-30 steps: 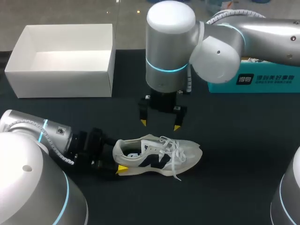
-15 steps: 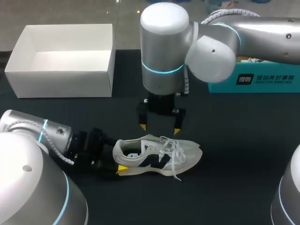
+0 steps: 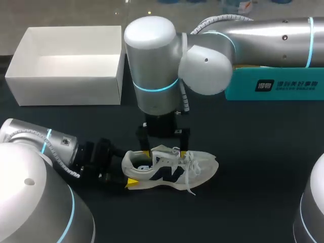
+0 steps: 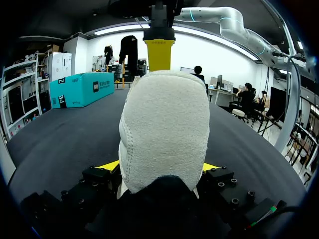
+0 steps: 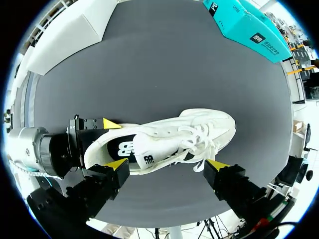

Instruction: Take the shoe out of the shoebox, open the shoe tongue, remove and reinsert the insole, then place the shoe into the shoebox

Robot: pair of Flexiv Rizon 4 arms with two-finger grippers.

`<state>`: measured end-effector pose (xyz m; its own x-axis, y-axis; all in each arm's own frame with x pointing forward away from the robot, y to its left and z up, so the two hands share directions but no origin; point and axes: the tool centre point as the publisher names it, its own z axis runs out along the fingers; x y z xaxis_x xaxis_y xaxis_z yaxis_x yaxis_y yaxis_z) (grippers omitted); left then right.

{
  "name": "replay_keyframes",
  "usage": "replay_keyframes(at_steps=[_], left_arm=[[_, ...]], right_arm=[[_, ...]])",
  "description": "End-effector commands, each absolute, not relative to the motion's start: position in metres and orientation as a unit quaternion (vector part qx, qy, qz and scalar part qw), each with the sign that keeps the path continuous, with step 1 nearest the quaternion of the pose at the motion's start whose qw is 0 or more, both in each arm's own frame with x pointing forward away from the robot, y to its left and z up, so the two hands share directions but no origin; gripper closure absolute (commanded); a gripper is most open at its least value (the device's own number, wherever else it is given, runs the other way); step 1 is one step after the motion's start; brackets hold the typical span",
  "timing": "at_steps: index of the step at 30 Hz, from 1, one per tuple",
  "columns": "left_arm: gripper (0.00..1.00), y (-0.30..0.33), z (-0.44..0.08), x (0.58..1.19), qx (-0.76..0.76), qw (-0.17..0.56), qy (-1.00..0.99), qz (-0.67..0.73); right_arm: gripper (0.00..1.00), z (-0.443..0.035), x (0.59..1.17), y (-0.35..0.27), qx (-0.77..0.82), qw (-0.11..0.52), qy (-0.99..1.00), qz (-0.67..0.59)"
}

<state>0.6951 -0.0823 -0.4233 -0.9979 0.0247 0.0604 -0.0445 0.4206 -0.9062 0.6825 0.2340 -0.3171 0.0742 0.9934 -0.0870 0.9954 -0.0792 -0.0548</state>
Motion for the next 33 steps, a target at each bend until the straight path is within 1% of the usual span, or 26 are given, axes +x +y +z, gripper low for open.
replay_keyframes(at_steps=[1, 8, 14, 16, 17, 18, 22, 23, 25, 27, 28, 29, 30, 31, 33], left_arm=[[1.0, -0.084, -0.425, 0.694, 0.007, 0.031, -0.842, 0.538], [1.0, -0.084, -0.425, 0.694, 0.007, 0.031, -0.842, 0.538], [1.0, -0.084, -0.425, 0.694, 0.007, 0.031, -0.842, 0.538], [1.0, -0.084, -0.425, 0.694, 0.007, 0.031, -0.842, 0.538], [1.0, -0.084, -0.425, 0.694, 0.007, 0.031, -0.842, 0.538], [1.0, -0.084, -0.425, 0.694, 0.007, 0.031, -0.842, 0.538], [1.0, -0.084, -0.425, 0.694, 0.007, 0.031, -0.842, 0.538], [1.0, -0.084, -0.425, 0.694, 0.007, 0.031, -0.842, 0.538], [1.0, -0.084, -0.425, 0.694, 0.007, 0.031, -0.842, 0.538], [1.0, -0.084, -0.425, 0.694, 0.007, 0.031, -0.842, 0.538], [1.0, -0.084, -0.425, 0.694, 0.007, 0.031, -0.842, 0.538], [1.0, -0.084, -0.425, 0.694, 0.007, 0.031, -0.842, 0.538], [1.0, -0.084, -0.425, 0.694, 0.007, 0.031, -0.842, 0.538], [1.0, -0.084, -0.425, 0.694, 0.007, 0.031, -0.842, 0.538], [1.0, -0.084, -0.425, 0.694, 0.007, 0.031, -0.842, 0.538]], right_arm=[[0.0, -0.334, 0.669, 0.257, 0.774, 0.07, 0.622, -0.098], [0.0, -0.348, 0.673, 0.253, 0.784, 0.056, 0.608, -0.11], [0.0, -0.344, 0.681, 0.25, 0.788, 0.069, 0.595, -0.141], [0.04, -0.342, 0.682, 0.246, 0.792, 0.074, 0.586, -0.154], [0.13, -0.341, 0.682, 0.245, 0.792, 0.075, 0.583, -0.162], [0.24, -0.34, 0.683, 0.242, 0.794, 0.077, 0.577, -0.173], [0.38, -0.338, 0.682, 0.233, 0.797, 0.079, 0.568, -0.188], [0.45, -0.338, 0.682, 0.232, 0.798, 0.079, 0.566, -0.189], [0.56, -0.334, 0.681, 0.231, 0.801, 0.083, 0.562, -0.189], [0.64, -0.333, 0.681, 0.23, 0.803, 0.085, 0.56, -0.185], [0.71, -0.332, 0.681, 0.229, 0.803, 0.086, 0.561, -0.184], [0.81, -0.331, 0.682, 0.229, 0.803, 0.086, 0.561, -0.183], [0.87, -0.331, 0.682, 0.229, 0.803, 0.087, 0.56, -0.182], [1.0, -0.33, 0.683, 0.228, 0.806, 0.088, 0.558, -0.18], [1.0, -0.328, 0.684, 0.227, 0.807, 0.088, 0.557, -0.175]])
